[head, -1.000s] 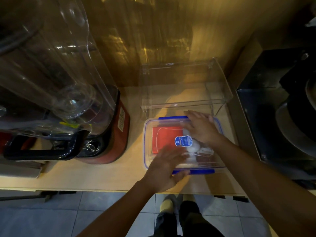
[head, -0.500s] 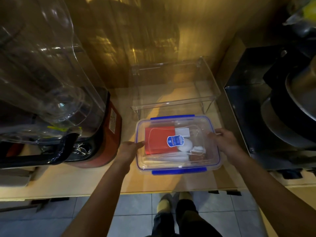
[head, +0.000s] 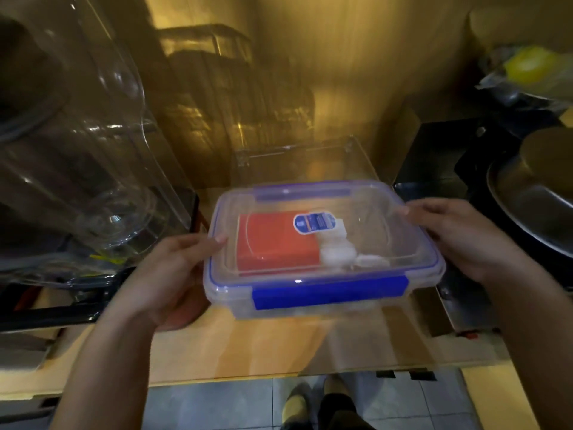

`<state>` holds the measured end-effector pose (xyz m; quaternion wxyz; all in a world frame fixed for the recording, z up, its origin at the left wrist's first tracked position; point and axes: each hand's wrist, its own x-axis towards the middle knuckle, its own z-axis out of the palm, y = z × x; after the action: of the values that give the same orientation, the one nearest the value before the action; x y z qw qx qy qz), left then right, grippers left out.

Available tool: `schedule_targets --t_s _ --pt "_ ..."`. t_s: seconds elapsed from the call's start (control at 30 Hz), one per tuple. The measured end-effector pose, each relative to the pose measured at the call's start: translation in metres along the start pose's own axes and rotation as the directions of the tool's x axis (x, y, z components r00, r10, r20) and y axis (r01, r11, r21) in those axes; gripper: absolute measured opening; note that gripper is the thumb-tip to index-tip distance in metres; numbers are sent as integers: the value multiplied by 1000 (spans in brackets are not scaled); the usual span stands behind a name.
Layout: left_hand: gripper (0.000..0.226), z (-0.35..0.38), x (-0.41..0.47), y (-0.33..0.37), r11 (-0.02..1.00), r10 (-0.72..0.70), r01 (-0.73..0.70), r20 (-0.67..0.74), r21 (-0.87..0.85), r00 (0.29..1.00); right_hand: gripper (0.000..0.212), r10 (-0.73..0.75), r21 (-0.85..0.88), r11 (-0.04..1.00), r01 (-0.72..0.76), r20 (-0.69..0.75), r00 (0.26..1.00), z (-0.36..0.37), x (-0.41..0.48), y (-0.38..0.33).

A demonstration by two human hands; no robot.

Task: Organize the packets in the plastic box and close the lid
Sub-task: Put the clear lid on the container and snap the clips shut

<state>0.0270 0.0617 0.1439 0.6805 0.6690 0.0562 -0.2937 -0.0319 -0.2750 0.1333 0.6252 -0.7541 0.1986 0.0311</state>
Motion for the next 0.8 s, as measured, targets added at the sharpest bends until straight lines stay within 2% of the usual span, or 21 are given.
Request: schedule_targets --t_s 0.07,0.17,0.2,0.3,0.43,0.5,0.63,0.73,0.8 --pt "41 2 6 22 989 141 -139 -59 42 988 23 -49 89 995 54 -52 997 -2 14 -18" --pt "46 7 25 53 962 270 -265 -81 60 959 54 -107 202 968 148 -199 974 4 44 -45" --pt "51 7 35 62 951 305 -296 -107 92 946 57 -133 217 959 181 -221 966 7 53 -53" --pt "60 8 72 84 921 377 -349 -165 175 912 53 -191 241 941 238 -205 960 17 81 -68" --pt "35 10 117 85 888 449 -405 -217 218 867 55 -209 179 952 250 -219 953 29 115 -68" --pt "31 10 133 76 892 440 -397 -218 217 871 54 -208 142 960 242 -216 954 33 130 -61" --pt "40 8 146 48 904 424 -396 -221 161 878 56 -199 109 968 227 -218 955 39 147 -46" --pt "31 8 149 29 878 477 -457 -186 144 859 64 -209 135 962 237 -197 958 42 149 -29" --pt "37 6 150 22 864 495 -468 -149 185 856 58 -229 80 966 245 -169 959 43 149 -17"
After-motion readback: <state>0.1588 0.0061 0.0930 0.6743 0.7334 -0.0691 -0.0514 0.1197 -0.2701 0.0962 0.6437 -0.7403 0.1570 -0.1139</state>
